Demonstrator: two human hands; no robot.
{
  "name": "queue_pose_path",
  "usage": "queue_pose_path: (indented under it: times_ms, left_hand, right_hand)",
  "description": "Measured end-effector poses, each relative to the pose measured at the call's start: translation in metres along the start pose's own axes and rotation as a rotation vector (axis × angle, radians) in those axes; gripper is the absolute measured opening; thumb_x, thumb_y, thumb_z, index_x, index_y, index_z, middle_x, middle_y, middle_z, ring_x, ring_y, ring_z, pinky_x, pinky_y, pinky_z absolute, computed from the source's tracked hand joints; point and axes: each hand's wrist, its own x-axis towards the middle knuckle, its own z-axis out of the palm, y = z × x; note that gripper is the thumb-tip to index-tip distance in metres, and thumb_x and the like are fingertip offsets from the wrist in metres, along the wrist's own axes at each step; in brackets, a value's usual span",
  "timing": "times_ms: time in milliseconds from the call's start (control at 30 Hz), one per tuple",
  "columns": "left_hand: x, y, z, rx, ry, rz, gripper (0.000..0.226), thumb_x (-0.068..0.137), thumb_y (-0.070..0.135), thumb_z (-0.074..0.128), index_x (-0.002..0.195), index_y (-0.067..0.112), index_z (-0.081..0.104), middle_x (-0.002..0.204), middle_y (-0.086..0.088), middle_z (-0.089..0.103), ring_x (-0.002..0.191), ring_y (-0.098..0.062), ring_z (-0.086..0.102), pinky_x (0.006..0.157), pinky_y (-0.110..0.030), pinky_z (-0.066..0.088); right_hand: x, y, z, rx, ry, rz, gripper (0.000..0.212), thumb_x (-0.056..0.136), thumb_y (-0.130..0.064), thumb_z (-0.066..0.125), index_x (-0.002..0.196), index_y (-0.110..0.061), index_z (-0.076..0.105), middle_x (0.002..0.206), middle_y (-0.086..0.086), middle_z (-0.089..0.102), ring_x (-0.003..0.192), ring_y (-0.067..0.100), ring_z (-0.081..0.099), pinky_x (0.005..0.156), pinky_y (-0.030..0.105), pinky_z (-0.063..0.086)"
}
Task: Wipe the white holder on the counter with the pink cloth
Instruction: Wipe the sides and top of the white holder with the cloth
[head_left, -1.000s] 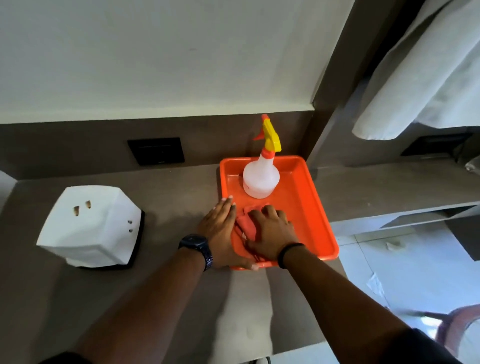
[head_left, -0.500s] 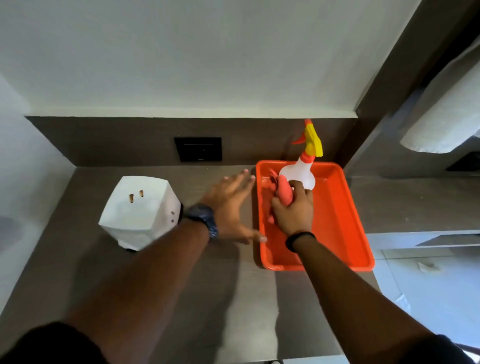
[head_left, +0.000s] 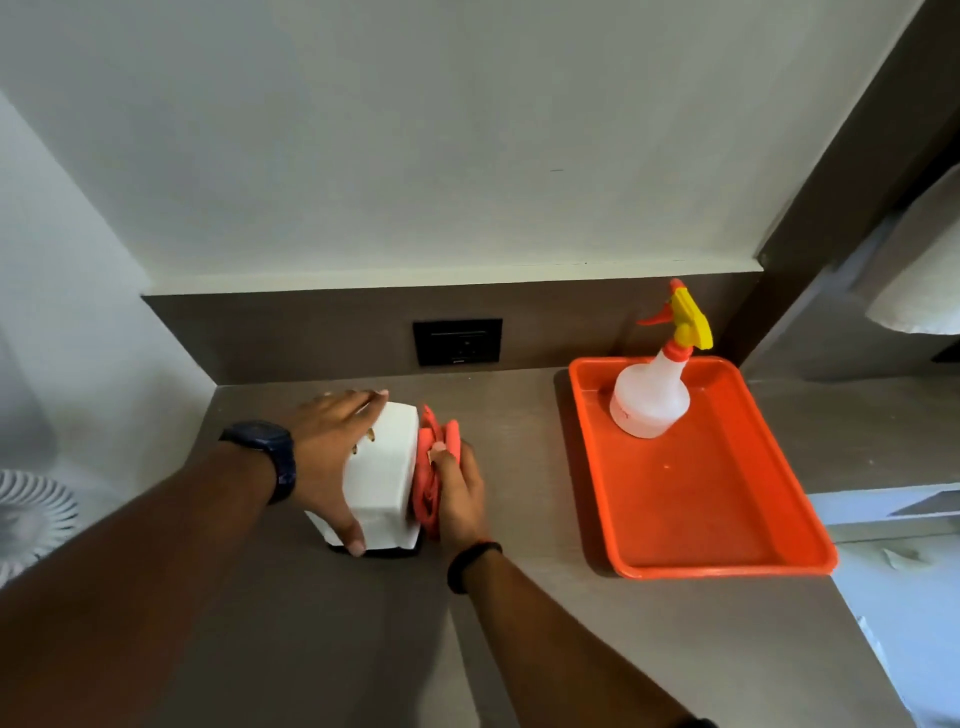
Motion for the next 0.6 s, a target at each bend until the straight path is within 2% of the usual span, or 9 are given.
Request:
queue_pose_path:
  times_ms: [67,100,167,233,267,333,400,500,600]
  left_hand:
    - [0.006,-0.001,0.008,-0.008,0.063,0.01,0.159,0.026,0.078,0.074,0.148,0.02,-0.01,0.159,-0.002,0.007,0.144,-0.023,0.012,0.119,-0.039,0.019]
    - [0.008,-0.002,0.011,-0.008,0.095,0.014,0.155,0.029,0.077,0.074,0.148,0.019,-0.006,0.159,-0.003,0.011,0.143,-0.023,0.016,0.118,-0.038,0.021]
    - [0.011,-0.003,0.014,-0.007,0.141,0.022,0.152,0.028,0.079,0.069,0.148,0.018,-0.001,0.157,-0.003,0.017,0.141,-0.023,0.021,0.116,-0.039,0.025]
    - [0.011,-0.001,0.015,-0.011,0.169,0.03,0.15,0.028,0.077,0.07,0.148,0.017,0.002,0.156,-0.003,0.018,0.141,-0.024,0.021,0.116,-0.038,0.026]
    - [0.011,0.0,0.016,-0.016,0.179,0.034,0.149,0.03,0.074,0.073,0.148,0.016,0.004,0.156,-0.004,0.019,0.14,-0.024,0.022,0.116,-0.037,0.026]
    - [0.011,0.003,0.016,-0.032,0.196,0.033,0.146,0.033,0.068,0.078,0.148,0.015,0.007,0.155,-0.003,0.021,0.139,-0.024,0.022,0.114,-0.034,0.026]
    - [0.011,0.004,0.016,-0.048,0.191,0.012,0.146,0.031,0.067,0.079,0.148,0.017,0.007,0.153,-0.002,0.022,0.138,-0.023,0.024,0.112,-0.035,0.031]
    - [0.009,0.003,0.015,-0.089,0.192,0.0,0.145,0.025,0.069,0.078,0.145,0.021,0.013,0.149,0.0,0.029,0.132,-0.022,0.031,0.107,-0.037,0.038]
    - [0.007,0.004,0.013,-0.122,0.209,0.029,0.14,0.023,0.068,0.078,0.142,0.022,0.022,0.143,0.0,0.037,0.124,-0.023,0.038,0.102,-0.038,0.042]
  right_hand:
    - [0.002,0.007,0.011,-0.074,-0.023,-0.02,0.053,0.078,-0.073,0.048,0.129,-0.057,0.044,0.144,-0.012,0.046,0.133,0.012,0.044,0.115,0.047,0.035]
    - [0.002,0.007,0.015,-0.114,-0.024,-0.046,0.045,0.08,-0.074,0.044,0.124,-0.066,0.041,0.141,-0.02,0.046,0.134,0.011,0.043,0.116,0.046,0.033]
    - [0.0,0.003,0.017,-0.172,-0.038,-0.09,0.027,0.088,-0.067,0.041,0.112,-0.079,0.036,0.13,-0.037,0.043,0.131,0.001,0.042,0.116,0.043,0.033]
    - [-0.005,0.0,0.015,-0.185,-0.064,-0.104,0.031,0.094,-0.057,0.04,0.107,-0.083,0.03,0.122,-0.048,0.034,0.12,-0.018,0.037,0.113,0.033,0.031]
    - [-0.01,-0.001,0.014,-0.188,-0.072,-0.1,0.033,0.096,-0.053,0.04,0.108,-0.081,0.028,0.121,-0.049,0.031,0.116,-0.022,0.034,0.109,0.028,0.029]
    - [-0.02,0.005,0.014,-0.189,-0.028,-0.097,0.033,0.095,-0.057,0.039,0.124,-0.066,0.027,0.136,-0.034,0.037,0.124,-0.009,0.038,0.107,0.027,0.027]
    - [-0.025,0.01,0.017,-0.176,0.034,-0.123,0.056,0.083,-0.076,0.035,0.135,-0.054,0.033,0.146,-0.014,0.044,0.129,0.004,0.04,0.112,0.034,0.033]
    - [-0.016,0.01,0.025,-0.144,0.099,-0.137,0.04,0.076,-0.083,0.035,0.115,-0.073,0.037,0.139,-0.013,0.05,0.128,0.008,0.048,0.109,0.043,0.043]
    - [0.002,-0.002,0.026,-0.128,0.102,-0.182,0.024,0.091,-0.059,0.04,0.107,-0.076,0.043,0.127,-0.018,0.057,0.123,0.008,0.051,0.106,0.036,0.042]
